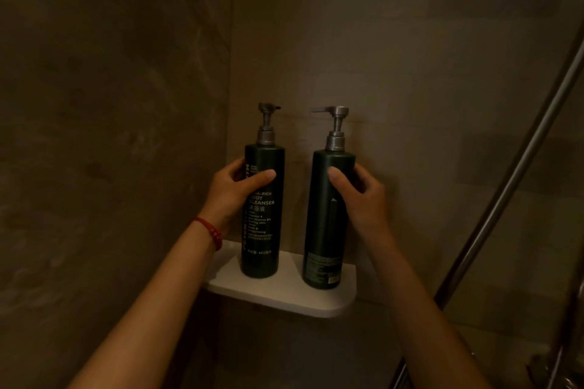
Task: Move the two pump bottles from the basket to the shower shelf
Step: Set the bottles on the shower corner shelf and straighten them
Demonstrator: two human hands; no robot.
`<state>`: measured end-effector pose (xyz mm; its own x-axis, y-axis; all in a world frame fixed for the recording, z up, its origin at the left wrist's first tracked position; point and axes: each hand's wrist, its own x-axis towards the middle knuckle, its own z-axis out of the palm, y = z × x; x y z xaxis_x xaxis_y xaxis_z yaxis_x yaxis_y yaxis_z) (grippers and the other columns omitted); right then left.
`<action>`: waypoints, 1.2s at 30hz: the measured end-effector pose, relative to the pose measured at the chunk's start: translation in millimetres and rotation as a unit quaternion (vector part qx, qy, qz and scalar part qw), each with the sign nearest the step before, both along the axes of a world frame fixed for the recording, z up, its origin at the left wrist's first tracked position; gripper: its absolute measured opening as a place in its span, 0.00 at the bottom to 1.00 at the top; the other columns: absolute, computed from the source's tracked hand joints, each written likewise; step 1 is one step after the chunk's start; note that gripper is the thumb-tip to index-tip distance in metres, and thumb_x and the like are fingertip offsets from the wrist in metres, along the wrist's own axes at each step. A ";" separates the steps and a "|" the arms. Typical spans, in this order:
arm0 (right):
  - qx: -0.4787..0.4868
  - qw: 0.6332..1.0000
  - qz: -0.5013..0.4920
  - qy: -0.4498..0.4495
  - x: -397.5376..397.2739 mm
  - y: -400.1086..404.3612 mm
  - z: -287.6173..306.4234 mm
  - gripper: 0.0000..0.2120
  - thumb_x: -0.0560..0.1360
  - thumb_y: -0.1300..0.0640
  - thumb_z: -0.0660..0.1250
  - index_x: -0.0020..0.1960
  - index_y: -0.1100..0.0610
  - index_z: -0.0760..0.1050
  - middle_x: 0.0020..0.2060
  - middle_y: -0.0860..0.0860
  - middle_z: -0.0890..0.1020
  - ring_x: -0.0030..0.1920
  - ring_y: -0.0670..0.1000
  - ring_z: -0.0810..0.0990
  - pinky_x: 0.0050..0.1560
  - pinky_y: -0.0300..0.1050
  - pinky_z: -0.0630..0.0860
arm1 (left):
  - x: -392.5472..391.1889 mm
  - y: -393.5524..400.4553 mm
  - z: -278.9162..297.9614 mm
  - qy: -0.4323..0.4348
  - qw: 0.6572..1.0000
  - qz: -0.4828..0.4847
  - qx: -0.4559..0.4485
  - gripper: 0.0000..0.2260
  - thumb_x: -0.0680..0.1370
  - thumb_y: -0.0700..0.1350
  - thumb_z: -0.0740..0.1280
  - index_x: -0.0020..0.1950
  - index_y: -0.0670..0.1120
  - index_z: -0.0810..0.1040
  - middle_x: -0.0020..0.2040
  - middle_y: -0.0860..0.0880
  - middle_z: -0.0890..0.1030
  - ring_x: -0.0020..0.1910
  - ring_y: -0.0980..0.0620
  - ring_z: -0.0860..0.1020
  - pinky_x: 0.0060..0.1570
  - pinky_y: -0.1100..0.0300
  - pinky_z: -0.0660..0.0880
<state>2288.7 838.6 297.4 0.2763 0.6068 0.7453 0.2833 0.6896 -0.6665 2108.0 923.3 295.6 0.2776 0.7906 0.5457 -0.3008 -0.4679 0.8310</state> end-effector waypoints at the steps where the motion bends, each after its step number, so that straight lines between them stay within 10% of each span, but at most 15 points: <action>1: 0.001 1.000 -0.003 0.004 -1.0 0.0 -0.7 0.04 0.69 0.54 0.69 0.43 0.46 0.76 0.34 0.43 0.82 0.35 0.39 0.81 0.30 0.29 0.74 | -0.1 -1.1 -1.4 -0.002 1.000 0.001 0.005 0.12 0.66 0.45 0.71 0.47 0.54 0.77 0.47 0.51 0.81 0.41 0.57 0.82 0.36 0.64 0.77; 12: -0.043 0.997 -0.072 -0.004 -12.0 -12.5 -44.9 0.31 0.56 0.35 0.72 0.56 0.31 0.63 0.52 0.38 0.74 0.49 0.33 0.75 0.39 0.31 0.74 | -8.1 3.1 -49.1 0.009 0.999 0.017 -0.049 0.39 0.54 0.53 0.74 0.64 0.50 0.68 0.53 0.57 0.75 0.52 0.59 0.73 0.45 0.61 0.72; 22: -0.082 0.996 -0.007 0.021 8.6 -14.8 -53.6 0.18 0.65 0.50 0.71 0.52 0.40 0.71 0.50 0.41 0.78 0.48 0.36 0.79 0.39 0.30 0.76 | -4.1 -2.4 -60.6 0.004 0.998 0.020 -0.063 0.22 0.56 0.52 0.73 0.48 0.59 0.73 0.49 0.59 0.76 0.49 0.62 0.74 0.42 0.64 0.71; 27: -0.113 0.990 0.058 0.062 15.2 -13.6 -56.3 0.18 0.66 0.46 0.66 0.54 0.50 0.75 0.51 0.51 0.81 0.53 0.51 0.80 0.52 0.48 0.78 | -2.5 -4.2 -61.8 -0.002 0.998 0.029 -0.062 0.26 0.64 0.46 0.73 0.60 0.49 0.71 0.49 0.59 0.76 0.47 0.63 0.74 0.39 0.67 0.70; 36: -0.100 0.994 -0.043 0.014 -4.4 -11.9 -67.9 0.34 0.58 0.45 0.74 0.59 0.41 0.63 0.50 0.37 0.74 0.47 0.36 0.76 0.37 0.31 0.75 | -5.2 -5.8 -63.8 0.027 0.997 0.037 -0.057 0.28 0.65 0.41 0.72 0.64 0.46 0.68 0.50 0.56 0.74 0.47 0.62 0.73 0.40 0.67 0.69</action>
